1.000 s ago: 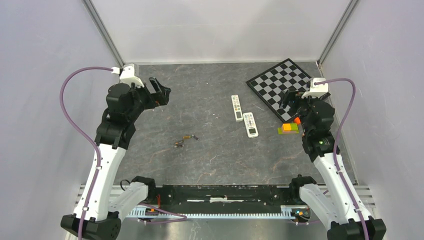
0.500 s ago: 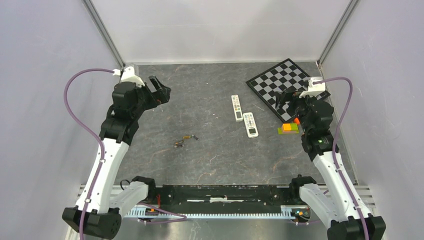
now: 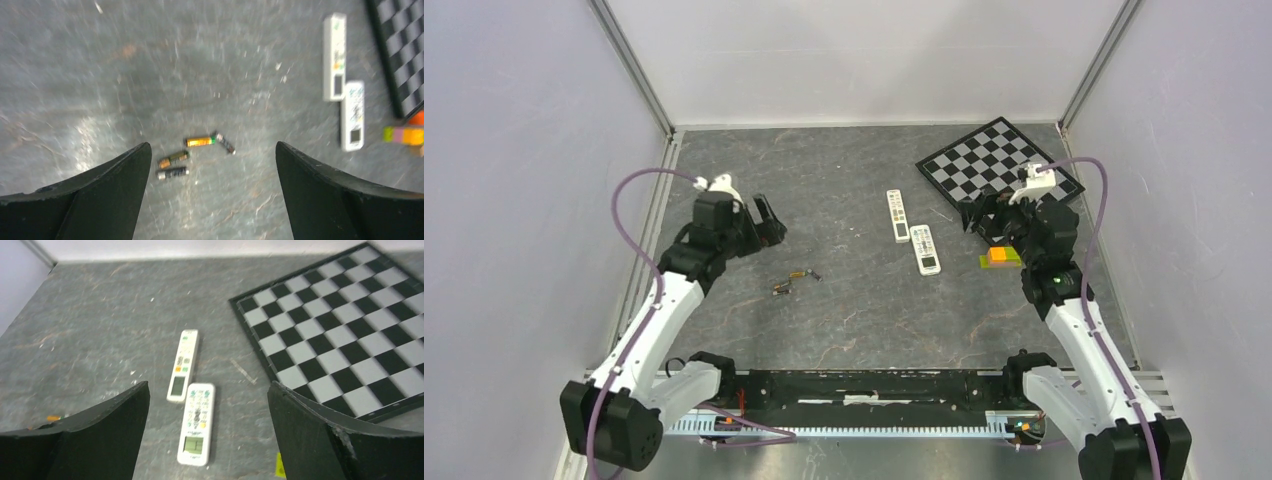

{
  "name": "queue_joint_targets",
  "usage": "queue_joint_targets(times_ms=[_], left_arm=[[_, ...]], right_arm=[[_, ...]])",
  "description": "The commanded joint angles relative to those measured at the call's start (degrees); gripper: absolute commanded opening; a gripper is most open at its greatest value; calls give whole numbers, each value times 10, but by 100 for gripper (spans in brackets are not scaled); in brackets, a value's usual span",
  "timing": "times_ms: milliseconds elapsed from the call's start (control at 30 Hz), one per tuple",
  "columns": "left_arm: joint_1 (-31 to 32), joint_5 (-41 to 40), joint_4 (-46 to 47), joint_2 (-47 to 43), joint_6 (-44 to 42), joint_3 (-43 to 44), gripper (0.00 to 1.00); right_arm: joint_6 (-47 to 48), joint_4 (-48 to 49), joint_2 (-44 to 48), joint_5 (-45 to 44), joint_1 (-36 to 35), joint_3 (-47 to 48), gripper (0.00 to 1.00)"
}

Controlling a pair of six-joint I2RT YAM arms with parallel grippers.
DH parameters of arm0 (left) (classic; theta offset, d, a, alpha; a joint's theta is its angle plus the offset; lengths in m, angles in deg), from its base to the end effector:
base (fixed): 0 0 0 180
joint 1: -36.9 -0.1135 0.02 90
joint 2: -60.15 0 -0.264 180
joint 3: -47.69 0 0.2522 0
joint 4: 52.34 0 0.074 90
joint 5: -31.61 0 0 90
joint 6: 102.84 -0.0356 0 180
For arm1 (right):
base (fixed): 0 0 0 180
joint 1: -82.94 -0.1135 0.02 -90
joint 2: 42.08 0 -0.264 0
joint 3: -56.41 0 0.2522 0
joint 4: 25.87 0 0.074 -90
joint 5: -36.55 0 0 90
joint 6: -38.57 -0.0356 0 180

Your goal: Load the batteries into the remote control

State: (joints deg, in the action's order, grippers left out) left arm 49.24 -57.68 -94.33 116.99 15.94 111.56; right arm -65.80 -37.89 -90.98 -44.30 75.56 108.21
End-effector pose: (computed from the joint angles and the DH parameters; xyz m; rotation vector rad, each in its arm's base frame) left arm 0.2106 -0.0465 0.3026 -0.3092 2.1903 -0.4176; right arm 0.2037 0.0321 0.3079 -0.0124 1.7460 0.4170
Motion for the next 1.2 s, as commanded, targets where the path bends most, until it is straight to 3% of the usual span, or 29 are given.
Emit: queue_joint_targets(times_ms=[0,100,233,367,567,1167], left_arm=[[71,3,20,21,49,-36,100],[115,11,52,52,67,-43,100],[139,26,86,77,86,-55,98],[143,20,89,74,88,-59,98],[142,1,88,47,84,-72,98],[143,-34,89,29,71,-71,100]], right_arm=[[-39,4,0,64,-1,-35,91],[-43,-7,-14,52,-19,-46,91],[-32,-62,-64,-38,-86,-39,92],[-27,-89,-133,-144,-160,-26,93],[-24,-87,-227,-211,-222,-6,94],[1,-95,-424,-266,-245,110,84]])
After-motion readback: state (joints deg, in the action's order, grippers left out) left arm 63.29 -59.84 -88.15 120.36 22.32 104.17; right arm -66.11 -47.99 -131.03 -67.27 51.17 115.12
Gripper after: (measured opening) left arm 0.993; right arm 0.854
